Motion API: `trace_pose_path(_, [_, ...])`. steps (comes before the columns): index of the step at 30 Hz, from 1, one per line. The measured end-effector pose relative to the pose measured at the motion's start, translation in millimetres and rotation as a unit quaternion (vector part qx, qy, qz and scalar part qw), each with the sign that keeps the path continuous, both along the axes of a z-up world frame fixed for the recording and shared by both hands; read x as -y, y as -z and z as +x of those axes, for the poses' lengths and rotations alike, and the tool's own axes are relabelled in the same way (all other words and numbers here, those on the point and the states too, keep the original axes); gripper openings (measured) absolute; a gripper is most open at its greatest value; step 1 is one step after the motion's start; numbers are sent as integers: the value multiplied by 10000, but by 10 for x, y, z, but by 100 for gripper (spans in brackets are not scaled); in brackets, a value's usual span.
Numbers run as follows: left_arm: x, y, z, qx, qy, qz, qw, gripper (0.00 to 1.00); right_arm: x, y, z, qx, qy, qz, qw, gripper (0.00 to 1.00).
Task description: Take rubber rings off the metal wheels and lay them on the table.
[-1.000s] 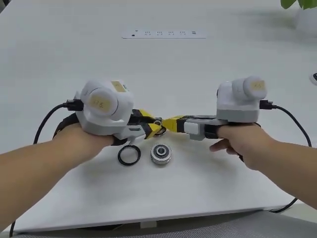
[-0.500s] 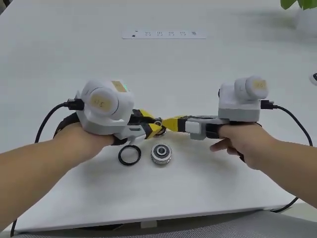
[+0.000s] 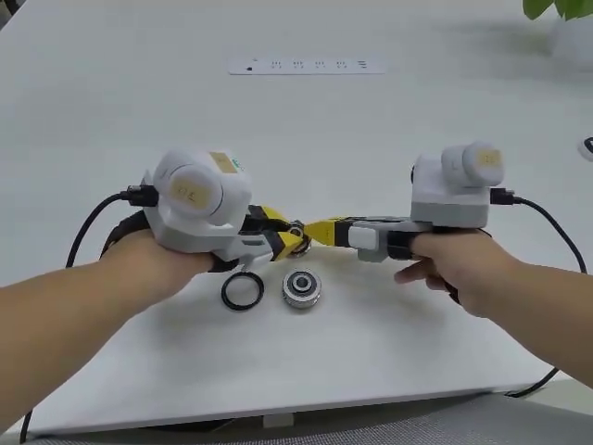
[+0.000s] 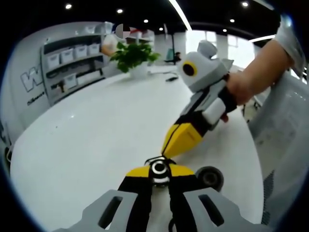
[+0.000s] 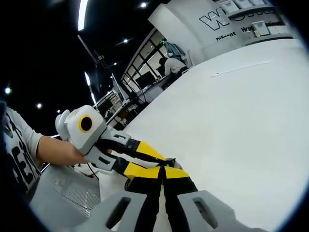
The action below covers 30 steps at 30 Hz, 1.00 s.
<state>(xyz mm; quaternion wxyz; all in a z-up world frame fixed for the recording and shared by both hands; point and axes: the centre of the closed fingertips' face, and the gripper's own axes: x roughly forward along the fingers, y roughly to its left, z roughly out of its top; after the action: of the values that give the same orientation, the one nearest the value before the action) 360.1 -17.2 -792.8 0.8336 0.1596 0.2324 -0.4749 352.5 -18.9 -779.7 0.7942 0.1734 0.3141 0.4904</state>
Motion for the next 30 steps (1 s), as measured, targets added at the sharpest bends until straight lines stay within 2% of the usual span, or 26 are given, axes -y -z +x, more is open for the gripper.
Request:
trace_pose_path(14, [3,-2,-4,-2,-30,22,10000,12,-29,-50,-19,-33,-31,117,9999,0])
trace_pose_path(16, [6,-4,-7,-2,-32,29,10000,13,-43,-79,-25,-62,-31,218,9997,0])
trace_pose_path(18, [12,-11,-16,-6,-31,50,10000,13,-31,-59,-15,-12,-23,125,9999,0])
trace_pose_path(25, [-20,-55,-79,4,156,140,9998,15,36,51,25,-109,132,-75,9998,0])
trace_pose_path(27, [-30,-83,-99,-96,138,42,9999,22,38,51,27,-108,146,-84,9998,0])
trace_pose_path(30, [-45,-178,-136,-103,193,-104,9997,26,32,36,29,-106,146,-70,9998,0])
